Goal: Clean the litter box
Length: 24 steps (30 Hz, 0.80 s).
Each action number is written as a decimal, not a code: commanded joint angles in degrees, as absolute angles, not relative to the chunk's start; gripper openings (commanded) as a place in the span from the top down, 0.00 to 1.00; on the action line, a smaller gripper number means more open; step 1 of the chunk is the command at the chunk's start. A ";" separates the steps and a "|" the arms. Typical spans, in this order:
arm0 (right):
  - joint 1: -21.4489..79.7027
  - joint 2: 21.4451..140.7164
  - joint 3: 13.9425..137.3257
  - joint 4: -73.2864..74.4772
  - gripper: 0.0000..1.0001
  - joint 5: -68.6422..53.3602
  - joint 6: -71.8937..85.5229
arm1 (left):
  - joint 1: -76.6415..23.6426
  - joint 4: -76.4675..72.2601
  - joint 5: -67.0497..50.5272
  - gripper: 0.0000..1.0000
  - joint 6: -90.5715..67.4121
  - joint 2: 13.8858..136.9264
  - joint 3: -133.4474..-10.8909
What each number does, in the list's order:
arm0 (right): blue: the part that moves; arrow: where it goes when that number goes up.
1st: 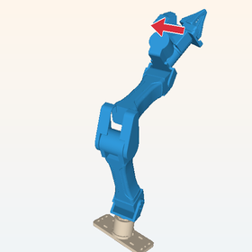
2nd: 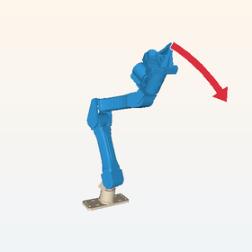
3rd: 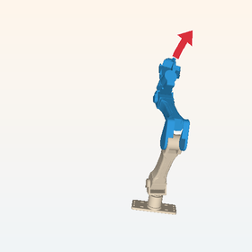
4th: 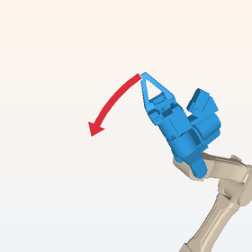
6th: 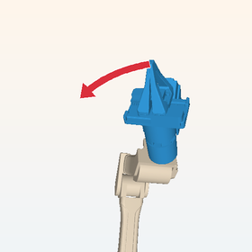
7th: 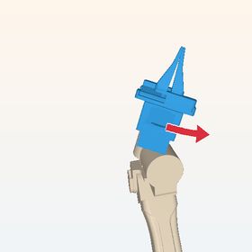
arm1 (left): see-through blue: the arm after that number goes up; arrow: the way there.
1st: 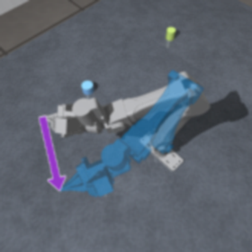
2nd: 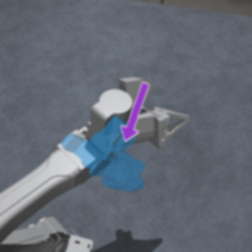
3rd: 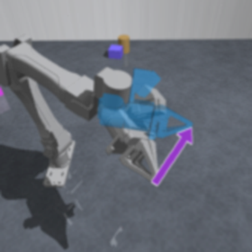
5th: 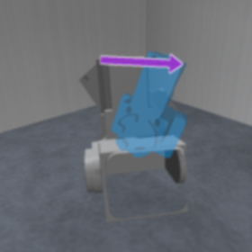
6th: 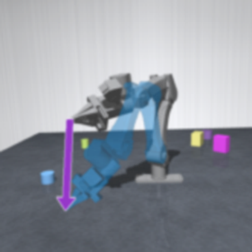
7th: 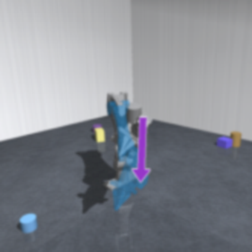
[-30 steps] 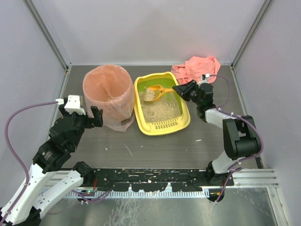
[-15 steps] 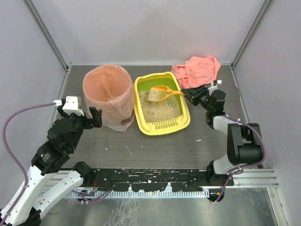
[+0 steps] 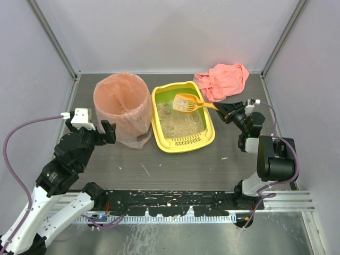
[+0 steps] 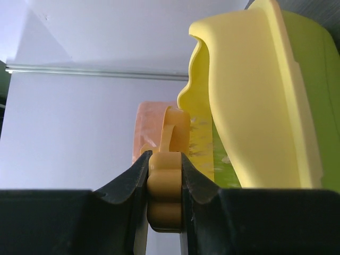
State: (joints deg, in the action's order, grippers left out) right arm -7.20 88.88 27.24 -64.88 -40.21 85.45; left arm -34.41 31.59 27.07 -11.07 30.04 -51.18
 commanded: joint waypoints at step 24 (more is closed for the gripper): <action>-4.98 84.91 28.09 -64.61 0.99 -36.71 83.50 | -34.28 28.85 27.58 0.02 -11.03 30.78 -51.51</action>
State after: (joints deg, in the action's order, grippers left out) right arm -3.11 87.77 28.77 -63.79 -39.27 84.66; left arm -34.41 31.48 26.68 -11.31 31.81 -51.05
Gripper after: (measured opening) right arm 0.275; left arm 0.980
